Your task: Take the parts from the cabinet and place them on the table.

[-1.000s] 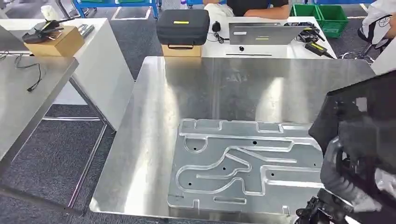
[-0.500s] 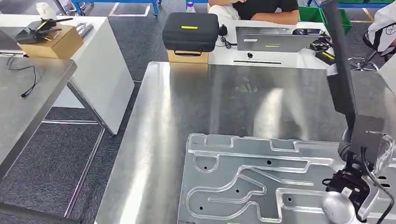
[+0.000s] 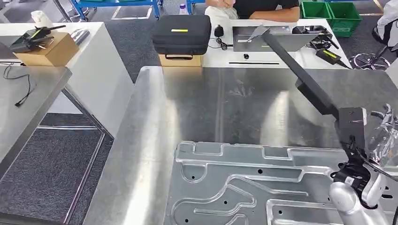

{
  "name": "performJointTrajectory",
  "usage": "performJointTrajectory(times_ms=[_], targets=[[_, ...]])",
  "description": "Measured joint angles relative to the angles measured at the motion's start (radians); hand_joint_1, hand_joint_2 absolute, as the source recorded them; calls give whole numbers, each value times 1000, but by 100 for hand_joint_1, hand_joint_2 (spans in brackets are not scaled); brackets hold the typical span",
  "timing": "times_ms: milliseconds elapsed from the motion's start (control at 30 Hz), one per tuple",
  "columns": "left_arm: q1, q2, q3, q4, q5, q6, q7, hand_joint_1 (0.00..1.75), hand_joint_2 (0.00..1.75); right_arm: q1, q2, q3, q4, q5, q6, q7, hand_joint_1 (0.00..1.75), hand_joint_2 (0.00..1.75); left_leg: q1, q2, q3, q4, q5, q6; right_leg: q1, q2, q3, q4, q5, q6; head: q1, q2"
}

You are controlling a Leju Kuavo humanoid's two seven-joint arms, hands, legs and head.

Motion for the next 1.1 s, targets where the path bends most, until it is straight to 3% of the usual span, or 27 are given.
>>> performJointTrajectory(times_ms=[33, 67, 100, 133, 167, 233, 267, 300, 333, 400, 433, 467, 500, 567, 600, 633, 667, 767, 800, 867, 900, 933, 967, 1000, 1067, 1100], targets=[[-1, -1, 8, 0, 5, 8, 5, 0, 0, -1, -1, 3, 3, 0, 0, 0, 0, 0, -6, 0, 36, -87, 55, 17, 7, 0, 8, -1, -4, 0, 0, 0], [-3, -2, 14, 0, 13, 17, 16, 0, 0, -1, -2, 6, 5, 0, 0, 0, 0, 0, -19, -1, 80, -195, 113, 42, 13, 0, 16, -4, -7, -1, 0, 0], [-4, 1, 18, 0, 18, 19, 23, 0, 0, 0, -2, 10, 8, 0, 0, 0, 0, 0, -38, 1, 110, -279, 143, 75, 2, 0, 21, -12, -8, -3, 1, 0], [-5, 4, 22, 0, 20, 23, 26, 0, 0, -6, -2, 21, 16, 0, 0, -1, 0, 0, -42, 5, 124, -285, 129, 81, 9, -4, 26, -19, -7, 4, 7, 0], [-2, 4, 27, 0, 20, 23, 28, 0, 0, -6, -2, 27, 24, -3, 0, -1, 0, 0, -47, 4, 126, -294, 135, 82, -1, -2, 25, -24, -5, 10, 6, 0], [-1, 3, 35, 0, 21, 23, 36, 0, 0, -2, 1, 40, 34, -7, -1, -2, 0, 0, -52, 3, 136, -316, 138, 84, -8, -4, 29, -35, -3, 14, 4, 0], [-3, 0, 39, 0, 26, 23, 38, 0, 0, -1, 0, 47, 36, -13, -1, -3, 0, 0, -49, 3, 165, -363, 149, 92, 4, -3, 38, -48, -3, 17, 3, 0], [-4, 0, 42, 0, 30, 24, 41, 0, 0, -1, 1, 50, 42, -16, -2, -3, 0, 0, -38, 5, 188, -390, 162, 79, 1, -6, 37, -31, -13, 16, 5, 0], [-5, 0, 43, 0, 31, 26, 46, 0, 0, -7, 0, 53, 47, -23, -2, -4, 0, 0, -33, 6, 197, -404, 163, 80, 4, -3, 17, 17, -39, 19, 5, 0], [-5, -7, 45, 0, 32, 28, 49, 0, 0, -11, 0, 57, 58, -37, -5, -6, 0, 0, -27, 6, 204, -402, 159, 75, 3, -1, -64, 172, -111, 31, 5, 0], [-4, -7, 46, 0, 32, 28, 49, 0, 0, -10, 0, 58, 59, -39, -5, -6, 0, 0, -26, 6, 204, -402, 159, 75, 2, -1, -71, 186, -115, 32, 5, 0], [-4, -12, 50, 0, 37, 30, 53, 0, 0, -3, 1, 72, 71, -50, -5, -8, 0, 0, -19, 3, 205, -396, 152, 67, -3, -1, -134, 281, -136, 45, 5, 0], [-2, -13, 54, 0, 38, 30, 53, 0, 0, -4, 1, 76, 77, -56, -5, -9, 0, 0, -12, 2, 206, -389, 145, 58, -7, -2, -132, 257, -97, 56, 5, 0], [-2, -13, 62, 0, 53, 30, 62, 0, 0, -11, 1, 82, 83, -88, -5, -13, 0, 0, 5, 1, 204, -356, 120, 35, -23, -6, -52, 71, 23, 84, 5, 0], [-2, -11, 65, 0, 57, 29, 70, 0, 0, -14, 3, 87, 88, -109, -4, -15, 0, 0, 8, 1, 198, -329, 102, 21, -35, -8, -17, -11, 44, 104, 6, 0], [-1, -6, 68, 0, 59, 29, 70, 0, 0, -18, 7, 96, 97, -121, -3, -16, 0, 0, -5, 0, 184, -312, 90, 10, -32, 6, -20, -1, 29, 102, 12, 0], [4, -7, 68, 0, 60, 28, 72, 0, 0, -14, 6, 98, 97, -132, -1, -19, 0, 0, 2, 0, 174, -292, 89, 9, -32, 9, -26, -2, 32, 70, 13, 0], [8, -5, 73, 0, 72, 28, 72, 0, 0, -10, 16, 111, 106, -199, 5, -37, 0, 0, 0, -1, 167, -301, 86, -3, -39, 6, -46, 19, 30, 60, 10, 0], [8, -6, 75, 0, 72, 27, 72, 0, 0, -14, 16, 113, 107, -224, 8, -49, 0, 0, 0, 3, 157, -279, 68, -9, -32, 5, -46, 18, 24, 46, 10, 0], [7, -6, 79, 0, 73, 28, 72, 0, 0, -13, 19, 117, 109, -245, 7, -62, 0, 0, 7, 6, 99, -159, 15, -20, -30, 0, -44, 18, 23, 45, 8, 0], [7, -6, 82, 0, 73, 31, 74, 0, 0, -14, 19, 119, 111, -257, 6, -70, 0, 0, 7, 7, 41, -46, -30, -23, -26, -5, -43, 19, 25, 44, 8, 0], [6, -6, 83, 0, 73, 40, 89, 0, 0, -12, 19, 121, 113, -267, 6, -79, 0, 0, 6, 7, 4, 24, -54, -20, -23, -7, -42, 18, 25, 44, 9, 0], [7, -7, 83, 0, 74, 51, 108, 0, 0, -13, 21, 125, 115, -273, 5, -88, 0, 0, 3, 7, -17, 56, -55, -13, -20, -8, -42, 18, 25, 44, 8, 0], [7, -7, 83, 0, 74, 53, 113, 0, 0, -14, 24, 128, 117, -277, 3, -93, 0, 0, -1, 7, -9, 32, -32, -1, -13, -7, -42, 18, 25, 44, 8, 0], [7, -7, 83, 0, 72, 60, 116, 0, 0, -17, 28, 131, 117, -290, -11, -116, 0, 0, -18, 5, 65, -129, 54, 42, 2, -4, -39, 15, 26, 43, 8, 0], [7, -7, 83, 0, 72, 66, 115, 0, 0, -18, 31, 132, 117, -306, -25, -139, 0, 0, -35, 3, 114, -230, 99, 72, 4, -3, -35, 10, 27, 40, 8, 0]])
